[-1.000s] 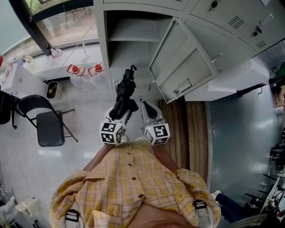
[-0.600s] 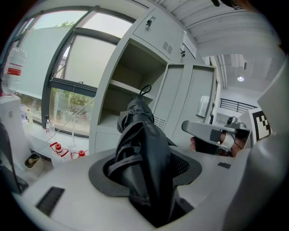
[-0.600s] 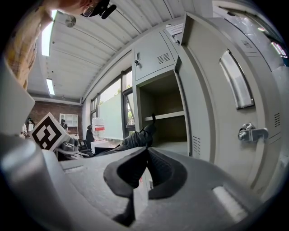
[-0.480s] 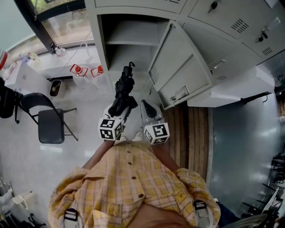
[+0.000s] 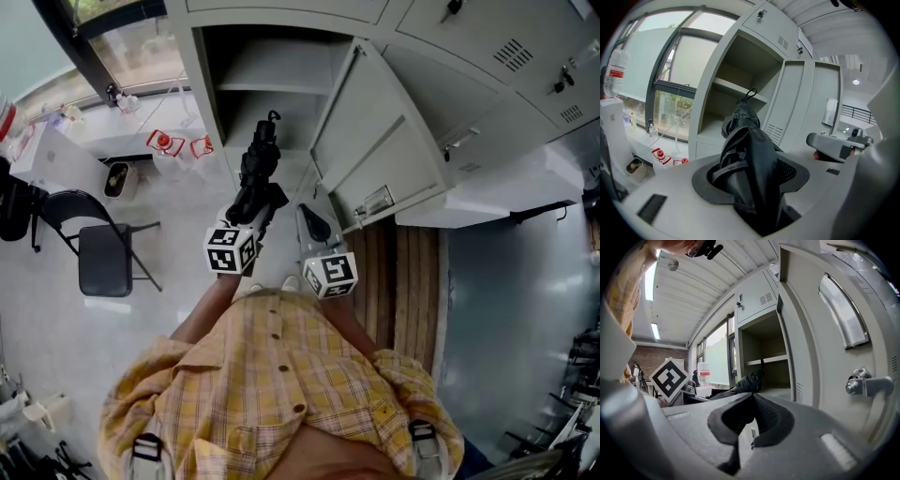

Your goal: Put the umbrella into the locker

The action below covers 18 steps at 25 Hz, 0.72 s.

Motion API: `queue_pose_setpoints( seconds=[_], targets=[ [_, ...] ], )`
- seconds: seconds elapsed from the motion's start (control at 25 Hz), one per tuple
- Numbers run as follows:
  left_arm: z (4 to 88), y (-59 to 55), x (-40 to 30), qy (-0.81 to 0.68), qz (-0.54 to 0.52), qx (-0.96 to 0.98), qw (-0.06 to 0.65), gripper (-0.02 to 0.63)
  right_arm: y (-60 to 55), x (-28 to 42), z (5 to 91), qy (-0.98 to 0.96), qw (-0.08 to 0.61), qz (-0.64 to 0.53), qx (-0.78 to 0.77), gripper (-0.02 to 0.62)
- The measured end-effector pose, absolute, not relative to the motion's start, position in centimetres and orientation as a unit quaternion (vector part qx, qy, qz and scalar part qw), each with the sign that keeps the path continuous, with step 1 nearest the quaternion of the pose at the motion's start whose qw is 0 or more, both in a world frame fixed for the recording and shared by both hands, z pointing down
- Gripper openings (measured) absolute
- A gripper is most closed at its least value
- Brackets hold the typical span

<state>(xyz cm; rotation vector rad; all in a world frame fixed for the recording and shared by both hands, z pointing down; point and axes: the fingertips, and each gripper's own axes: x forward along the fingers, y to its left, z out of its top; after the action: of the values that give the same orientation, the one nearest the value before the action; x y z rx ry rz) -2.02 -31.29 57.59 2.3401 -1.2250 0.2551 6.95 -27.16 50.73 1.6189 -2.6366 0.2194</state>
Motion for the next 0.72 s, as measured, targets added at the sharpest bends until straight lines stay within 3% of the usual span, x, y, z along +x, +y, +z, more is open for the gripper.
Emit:
queue_pose_setpoints(
  seconds=[0.72],
  targets=[
    [57.7,-41.1,0.4,-0.466,0.11,0.841,0.253,0.23,-27.8,8.6,51.5,-0.859,0.02,0.078,0.505,-0.003]
  ],
)
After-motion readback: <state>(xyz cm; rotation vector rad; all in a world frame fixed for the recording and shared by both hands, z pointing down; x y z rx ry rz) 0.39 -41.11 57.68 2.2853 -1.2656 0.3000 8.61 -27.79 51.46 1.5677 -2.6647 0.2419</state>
